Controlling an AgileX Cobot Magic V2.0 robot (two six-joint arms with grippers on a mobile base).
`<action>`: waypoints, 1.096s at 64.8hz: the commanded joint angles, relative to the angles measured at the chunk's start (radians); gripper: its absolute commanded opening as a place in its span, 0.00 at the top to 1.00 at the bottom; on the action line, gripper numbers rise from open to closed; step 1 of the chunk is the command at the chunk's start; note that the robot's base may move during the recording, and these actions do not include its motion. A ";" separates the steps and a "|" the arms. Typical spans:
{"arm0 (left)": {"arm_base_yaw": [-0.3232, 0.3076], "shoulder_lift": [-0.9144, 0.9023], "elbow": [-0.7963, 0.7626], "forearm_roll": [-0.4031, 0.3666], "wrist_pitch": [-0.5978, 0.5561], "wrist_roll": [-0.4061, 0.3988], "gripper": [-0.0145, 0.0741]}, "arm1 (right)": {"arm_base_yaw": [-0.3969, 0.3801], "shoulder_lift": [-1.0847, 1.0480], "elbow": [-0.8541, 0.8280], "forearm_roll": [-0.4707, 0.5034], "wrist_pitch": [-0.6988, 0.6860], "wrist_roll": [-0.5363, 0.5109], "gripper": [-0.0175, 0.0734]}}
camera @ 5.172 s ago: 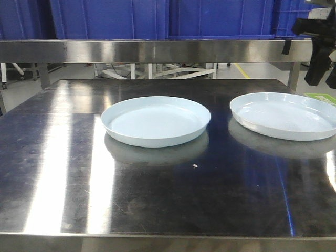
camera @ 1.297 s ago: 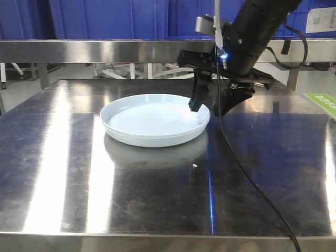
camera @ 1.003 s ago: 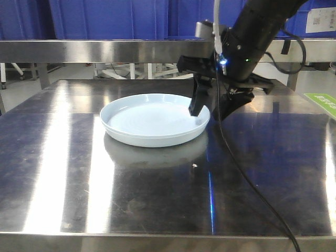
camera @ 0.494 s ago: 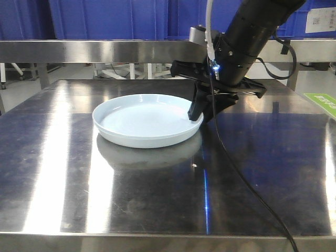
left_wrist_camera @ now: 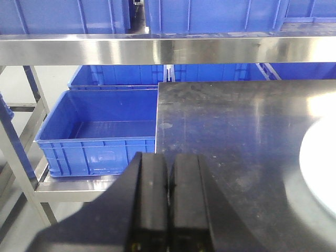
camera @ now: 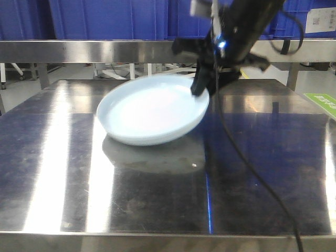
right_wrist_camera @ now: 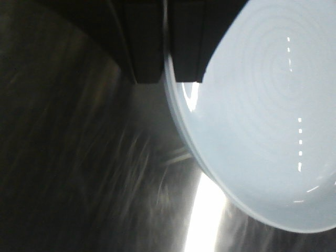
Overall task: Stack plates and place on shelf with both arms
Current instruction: 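Lift the stacked plates off the table with the right gripper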
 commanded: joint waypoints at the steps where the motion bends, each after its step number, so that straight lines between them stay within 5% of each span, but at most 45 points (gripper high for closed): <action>1: 0.000 -0.003 -0.030 -0.008 -0.080 -0.003 0.74 | -0.005 -0.111 -0.023 -0.041 -0.137 -0.009 0.75; 29: 0.000 -0.003 -0.030 -0.008 -0.080 -0.003 0.74 | -0.121 -0.415 0.395 -0.058 -0.633 -0.015 0.75; 41: 0.000 -0.003 -0.030 -0.008 -0.080 -0.003 0.74 | -0.205 -0.574 0.567 -0.075 -0.656 -0.015 0.75; 53: 0.000 -0.003 -0.030 -0.008 -0.080 -0.003 0.74 | -0.222 -0.734 0.709 -0.220 -0.655 -0.015 0.75; 71: 0.000 -0.003 -0.030 -0.008 -0.080 -0.003 0.74 | -0.222 -0.992 0.901 -0.185 -0.674 -0.015 0.75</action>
